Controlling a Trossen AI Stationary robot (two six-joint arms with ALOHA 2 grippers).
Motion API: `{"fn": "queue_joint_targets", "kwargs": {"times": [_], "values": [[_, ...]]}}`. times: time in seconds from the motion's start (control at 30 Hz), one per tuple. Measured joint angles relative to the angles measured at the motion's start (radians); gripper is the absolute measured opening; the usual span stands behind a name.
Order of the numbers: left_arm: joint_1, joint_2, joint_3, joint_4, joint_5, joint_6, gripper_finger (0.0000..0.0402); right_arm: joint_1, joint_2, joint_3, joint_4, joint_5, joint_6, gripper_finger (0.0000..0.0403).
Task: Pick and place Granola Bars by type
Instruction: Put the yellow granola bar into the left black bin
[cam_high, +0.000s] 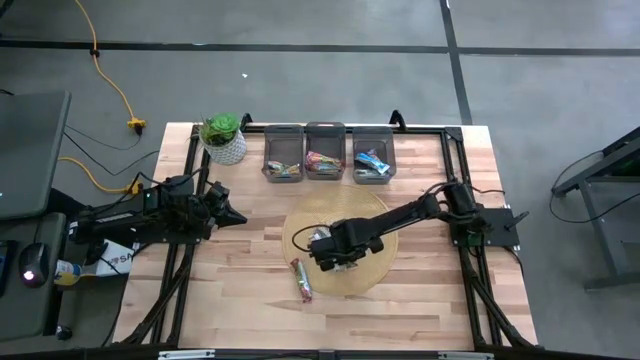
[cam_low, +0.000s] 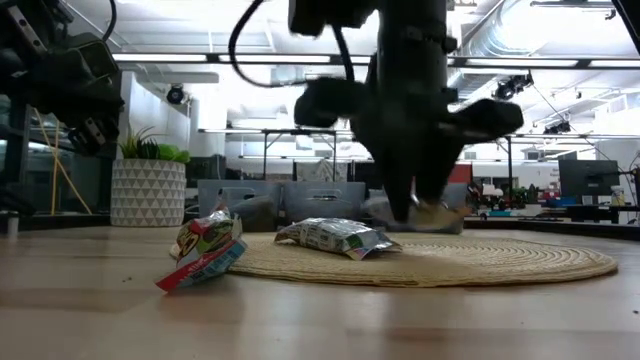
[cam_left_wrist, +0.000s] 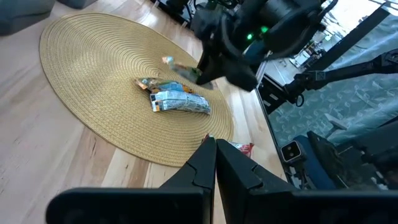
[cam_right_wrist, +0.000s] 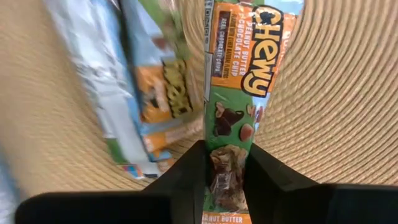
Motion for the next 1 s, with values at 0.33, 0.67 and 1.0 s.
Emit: {"fn": "queue_joint_targets", "kwargs": {"times": [0.33, 0.67, 1.0], "values": [[0.0, 0.0, 0.0, 0.0, 0.0, 0.0, 0.001, 0.001, -0.149, 0.0, 0.058, 0.213, -0.06, 0.0071], [0.0, 0.0, 0.0, 0.0, -0.004, 0.0, 0.001, 0.006, -0.226, 0.001, 0.378, 0.472, -0.552, 0.0071], [0.0, 0.0, 0.0, 0.0, -0.003, 0.0, 0.001, 0.004, -0.222, 0.001, 0.609, 0.577, -0.939, 0.0071]]}}
